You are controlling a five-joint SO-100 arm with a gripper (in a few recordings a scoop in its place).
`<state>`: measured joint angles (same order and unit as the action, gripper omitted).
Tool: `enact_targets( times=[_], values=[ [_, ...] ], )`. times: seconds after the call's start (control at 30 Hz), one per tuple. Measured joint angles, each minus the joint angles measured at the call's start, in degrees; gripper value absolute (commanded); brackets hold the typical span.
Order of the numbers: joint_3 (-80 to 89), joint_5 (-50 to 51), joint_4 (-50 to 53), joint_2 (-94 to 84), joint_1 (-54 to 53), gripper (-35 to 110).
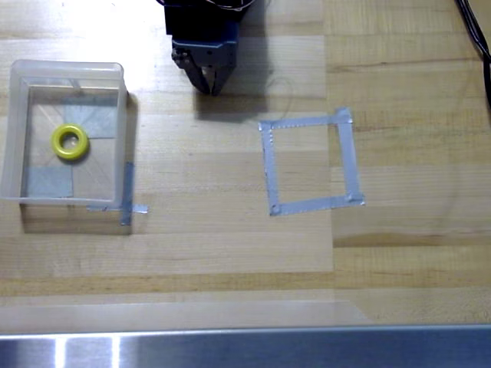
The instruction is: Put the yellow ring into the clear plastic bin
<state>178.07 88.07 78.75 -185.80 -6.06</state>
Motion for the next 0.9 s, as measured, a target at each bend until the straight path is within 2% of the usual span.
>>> enact_targets(
  times=[0.9],
  values=[
    [0.0, 0.1, 1.0, 0.0, -0.2, 1]
  ],
)
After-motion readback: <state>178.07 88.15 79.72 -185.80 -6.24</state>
